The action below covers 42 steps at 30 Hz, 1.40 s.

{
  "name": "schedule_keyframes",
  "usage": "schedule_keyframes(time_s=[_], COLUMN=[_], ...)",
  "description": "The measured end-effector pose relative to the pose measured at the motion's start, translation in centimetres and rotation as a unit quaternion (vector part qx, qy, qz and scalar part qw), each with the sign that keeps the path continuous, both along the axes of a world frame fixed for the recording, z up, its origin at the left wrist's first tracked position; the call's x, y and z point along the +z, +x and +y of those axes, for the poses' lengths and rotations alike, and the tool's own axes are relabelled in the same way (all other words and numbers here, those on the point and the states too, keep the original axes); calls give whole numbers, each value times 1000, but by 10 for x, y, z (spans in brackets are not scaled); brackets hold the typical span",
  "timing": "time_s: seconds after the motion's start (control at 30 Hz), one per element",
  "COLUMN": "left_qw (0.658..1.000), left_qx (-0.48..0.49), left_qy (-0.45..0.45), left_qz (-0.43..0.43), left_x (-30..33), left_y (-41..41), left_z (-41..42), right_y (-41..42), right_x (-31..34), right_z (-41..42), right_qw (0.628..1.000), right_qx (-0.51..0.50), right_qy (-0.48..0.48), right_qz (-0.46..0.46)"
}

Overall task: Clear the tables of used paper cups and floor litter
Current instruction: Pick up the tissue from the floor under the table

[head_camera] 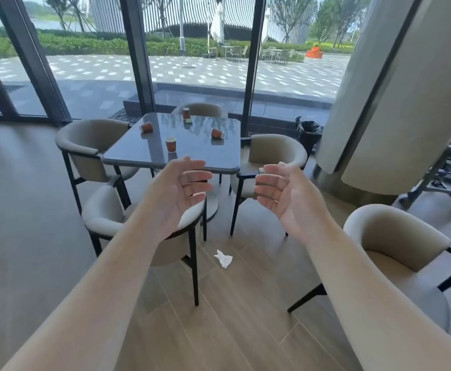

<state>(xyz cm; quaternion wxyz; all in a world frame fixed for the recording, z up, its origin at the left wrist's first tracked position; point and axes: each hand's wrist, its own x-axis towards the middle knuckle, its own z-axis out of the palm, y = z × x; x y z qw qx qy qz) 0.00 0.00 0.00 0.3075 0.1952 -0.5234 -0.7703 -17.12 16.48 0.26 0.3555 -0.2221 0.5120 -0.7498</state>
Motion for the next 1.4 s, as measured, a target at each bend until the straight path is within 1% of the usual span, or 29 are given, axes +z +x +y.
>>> schedule_keyframes(time_s=[0.13, 0.33, 0.43, 0.57, 0.8, 1.1, 1.23, 1.4], left_qw=[1000, 999, 999, 998, 998, 997, 995, 992], left_qx=[-8, -16, -2, -7, 7, 28, 36, 41], left_qy=[25, 43, 40, 21, 18, 27, 43, 85], left_qz=[-5, -15, -30, -53, -58, -74, -86, -86], left_x=[-5, -17, -15, -12, -6, -20, -36, -56], left_y=[-31, -93, -137, -203, -282, -323, -330, -343], left_z=[0, -9, -10, -13, -15, -39, -65, -111], right_y=[-29, -92, -131, -189, -273, -318, -330, -347], right_x=[-5, -21, -27, -29, -29, -42, -54, -72], right_z=[-6, -22, -32, -40, -52, -81, -104, -143], right_qw=[999, 999, 998, 998, 997, 996, 995, 995], right_qx=[-1, 7, 9, 18, 40, 51, 55, 47], right_qy=[-13, -14, -9, -7, -1, 11, 21, 45], right_qz=[-29, -46, -56, -66, -70, -79, -82, -78])
